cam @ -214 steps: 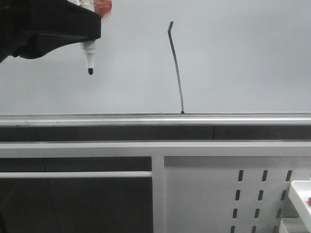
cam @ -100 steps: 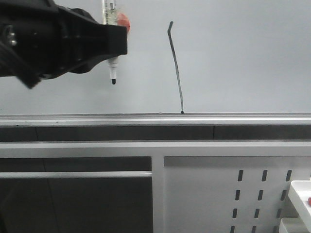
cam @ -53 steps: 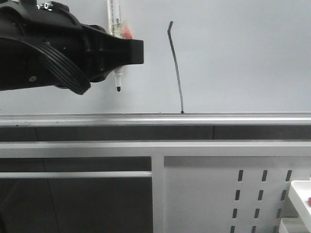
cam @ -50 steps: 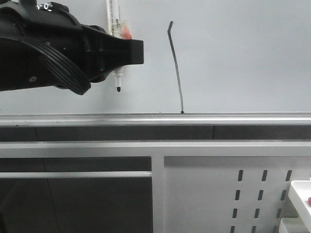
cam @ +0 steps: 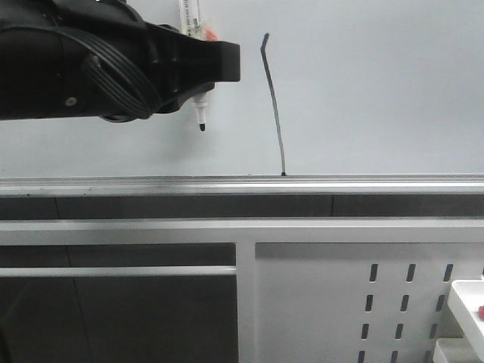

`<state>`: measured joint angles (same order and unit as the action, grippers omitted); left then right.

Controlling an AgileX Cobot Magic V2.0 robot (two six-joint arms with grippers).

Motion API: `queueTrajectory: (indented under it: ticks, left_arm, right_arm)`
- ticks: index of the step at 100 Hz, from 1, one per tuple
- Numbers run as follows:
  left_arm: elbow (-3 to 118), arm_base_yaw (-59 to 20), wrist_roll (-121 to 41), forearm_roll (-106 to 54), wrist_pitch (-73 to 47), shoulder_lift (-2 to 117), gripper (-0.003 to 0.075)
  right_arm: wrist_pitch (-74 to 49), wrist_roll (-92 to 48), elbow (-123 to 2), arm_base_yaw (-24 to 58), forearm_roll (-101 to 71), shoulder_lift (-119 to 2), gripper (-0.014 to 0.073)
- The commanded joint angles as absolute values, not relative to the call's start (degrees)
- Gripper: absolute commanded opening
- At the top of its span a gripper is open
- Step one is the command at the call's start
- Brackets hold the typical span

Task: Write number 1 on whiteboard

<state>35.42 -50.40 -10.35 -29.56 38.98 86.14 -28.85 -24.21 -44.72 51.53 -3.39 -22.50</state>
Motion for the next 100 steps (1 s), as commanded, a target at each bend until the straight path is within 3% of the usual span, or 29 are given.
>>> queueTrajectory:
  ticks: [1,100]
  left_arm:
    - [37.88,-48.26,-10.03,-31.49,43.7,84.94,-0.002]
    - [40.88,-47.92,-10.24,-40.38,30.61,84.38,-0.002]
  right_arm:
    - [-24.56,-24.27,-46.03,51.23,-4.11,-22.96,-0.005]
    - [-25.21,-24.27,-46.03,51.23,-5.56,-22.96,-0.005]
